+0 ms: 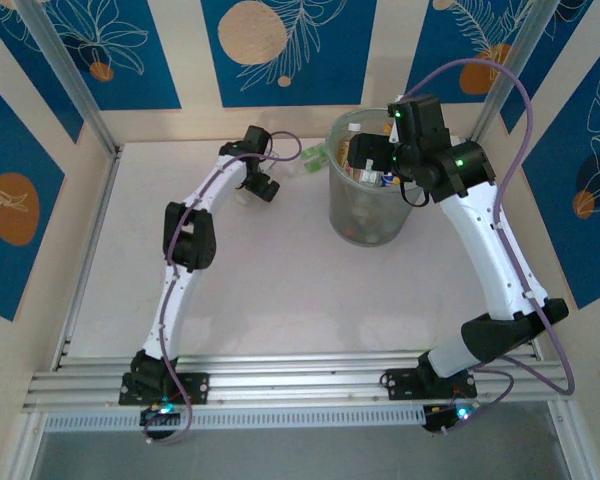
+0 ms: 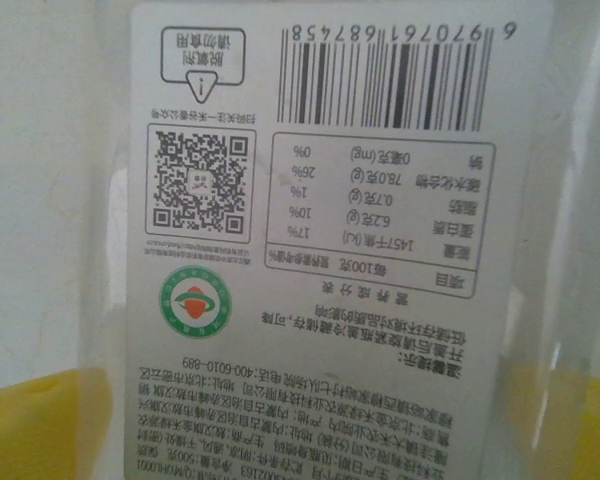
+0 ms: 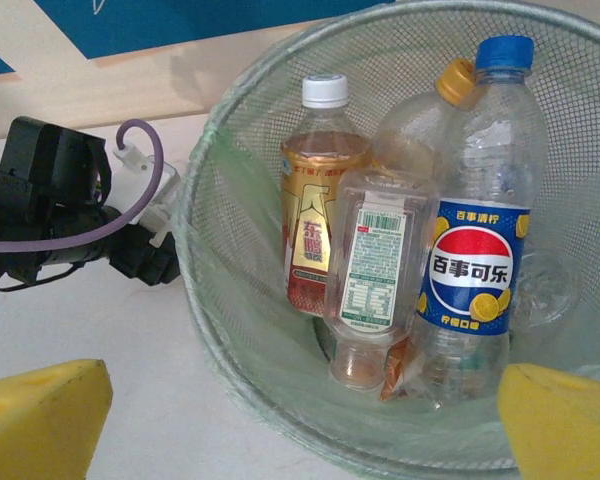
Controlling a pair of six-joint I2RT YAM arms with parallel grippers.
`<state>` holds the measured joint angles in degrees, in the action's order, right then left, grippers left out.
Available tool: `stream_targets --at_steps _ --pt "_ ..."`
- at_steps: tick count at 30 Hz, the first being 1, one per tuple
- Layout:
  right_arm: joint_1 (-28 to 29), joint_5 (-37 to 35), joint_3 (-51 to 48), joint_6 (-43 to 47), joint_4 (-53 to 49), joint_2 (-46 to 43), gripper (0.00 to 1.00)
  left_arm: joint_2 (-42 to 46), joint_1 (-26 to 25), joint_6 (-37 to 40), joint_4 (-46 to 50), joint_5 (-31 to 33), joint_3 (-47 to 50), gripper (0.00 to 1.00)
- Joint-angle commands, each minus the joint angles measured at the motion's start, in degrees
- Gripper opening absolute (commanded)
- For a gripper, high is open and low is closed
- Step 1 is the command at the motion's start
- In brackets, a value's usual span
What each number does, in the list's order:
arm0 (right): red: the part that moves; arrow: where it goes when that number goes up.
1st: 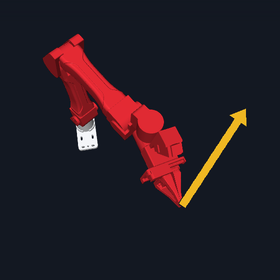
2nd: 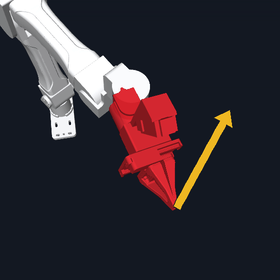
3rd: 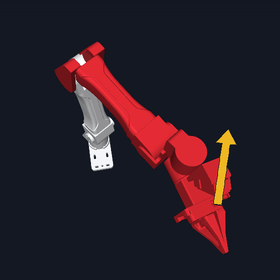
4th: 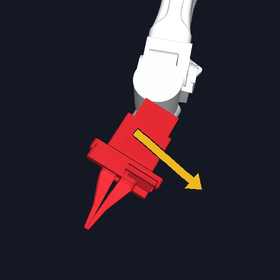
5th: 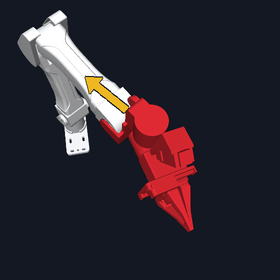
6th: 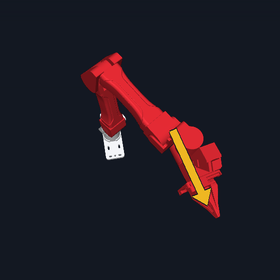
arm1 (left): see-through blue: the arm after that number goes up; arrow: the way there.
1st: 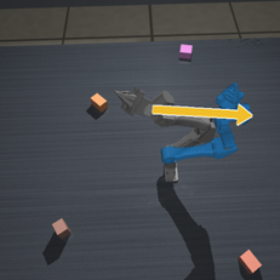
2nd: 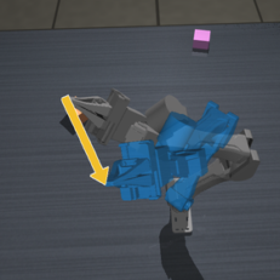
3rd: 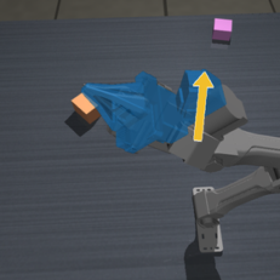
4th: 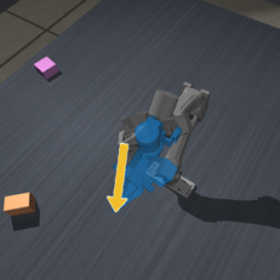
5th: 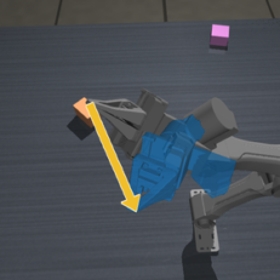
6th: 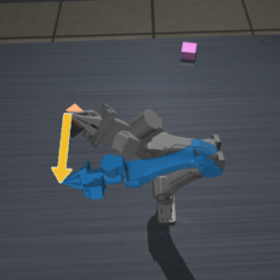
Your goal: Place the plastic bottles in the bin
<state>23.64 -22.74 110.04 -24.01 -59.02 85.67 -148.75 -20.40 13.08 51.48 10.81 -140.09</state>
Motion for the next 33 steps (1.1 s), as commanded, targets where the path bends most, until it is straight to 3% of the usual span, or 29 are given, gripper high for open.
stream_targets --at_steps 1,6,14,22,33 --pt "0.36 -0.99 -0.68 -0.95 1.32 -1.38 0.99 -2.32 0.88 1.58 2.54 -0.17 -1.34 1.00" --pt "0.36 -1.09 -1.10 -1.02 1.46 -1.38 0.99 -2.65 0.82 1.84 2.54 0.18 -1.41 0.96" --pt "0.31 -1.35 -1.92 -1.21 1.81 -1.60 0.99 -1.89 0.82 2.30 4.09 0.79 -1.32 0.69" --pt "0.44 -1.65 -3.01 -1.26 2.40 -2.91 0.99 3.91 0.83 1.32 4.17 1.62 2.64 0.69" --pt "0.42 -1.41 -7.71 -2.41 4.72 -6.43 0.99 23.98 0.77 -3.93 -5.76 2.23 23.19 0.69"
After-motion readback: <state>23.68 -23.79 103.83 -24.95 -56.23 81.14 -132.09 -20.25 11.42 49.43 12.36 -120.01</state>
